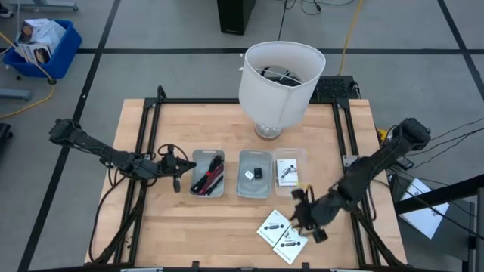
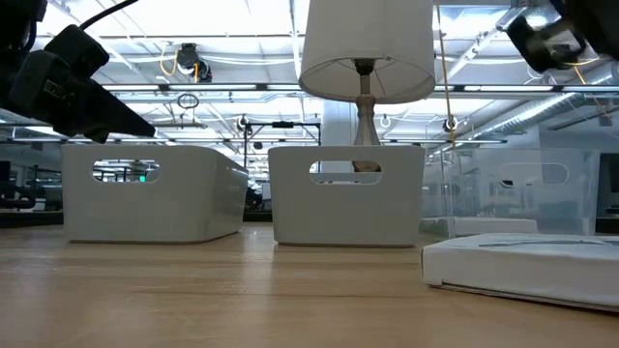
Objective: Pick and place items into bin
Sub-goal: Put the bottom white card reader box into the transparent bin
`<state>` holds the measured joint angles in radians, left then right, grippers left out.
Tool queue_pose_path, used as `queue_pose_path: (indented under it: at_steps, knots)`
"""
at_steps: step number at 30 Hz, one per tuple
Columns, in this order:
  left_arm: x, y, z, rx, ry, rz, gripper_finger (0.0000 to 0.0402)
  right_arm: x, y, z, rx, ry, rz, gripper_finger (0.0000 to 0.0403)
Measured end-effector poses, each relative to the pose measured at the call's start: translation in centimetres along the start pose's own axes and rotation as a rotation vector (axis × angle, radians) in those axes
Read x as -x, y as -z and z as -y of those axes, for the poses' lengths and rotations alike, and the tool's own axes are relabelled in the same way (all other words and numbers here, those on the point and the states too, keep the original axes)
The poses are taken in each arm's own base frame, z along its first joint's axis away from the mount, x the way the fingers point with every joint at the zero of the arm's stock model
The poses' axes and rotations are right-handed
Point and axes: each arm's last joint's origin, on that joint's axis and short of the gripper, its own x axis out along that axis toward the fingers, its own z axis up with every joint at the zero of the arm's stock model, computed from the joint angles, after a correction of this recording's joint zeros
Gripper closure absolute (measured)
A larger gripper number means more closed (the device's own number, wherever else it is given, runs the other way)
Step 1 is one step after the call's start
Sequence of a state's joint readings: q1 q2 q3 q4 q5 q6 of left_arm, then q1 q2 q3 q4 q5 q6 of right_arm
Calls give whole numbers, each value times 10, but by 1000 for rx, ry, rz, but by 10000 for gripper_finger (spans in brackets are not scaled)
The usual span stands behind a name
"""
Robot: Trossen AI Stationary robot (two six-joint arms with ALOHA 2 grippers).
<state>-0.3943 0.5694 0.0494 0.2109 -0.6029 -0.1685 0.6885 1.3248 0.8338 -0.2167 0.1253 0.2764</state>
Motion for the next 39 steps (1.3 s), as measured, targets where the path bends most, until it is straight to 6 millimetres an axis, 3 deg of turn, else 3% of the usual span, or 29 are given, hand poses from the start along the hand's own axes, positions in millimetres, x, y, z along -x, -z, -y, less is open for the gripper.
queue_pose_path:
  at_steps: [6, 14, 30, 39]
  knots:
    - [0, 0, 0, 1, -2, 2, 371, -28, 34, -4, 39, 3, -91, 308]
    - [0, 0, -1, -12, -27, 4, 371, -46, 28, -14, 120, -42, 15, 307]
    - [0, 1, -1, -7, -27, -3, 371, -84, 40, -16, 272, -17, -94, 307]
    - [0, 1, -1, 9, -28, -7, 371, -84, 47, -14, 245, 2, -172, 307]
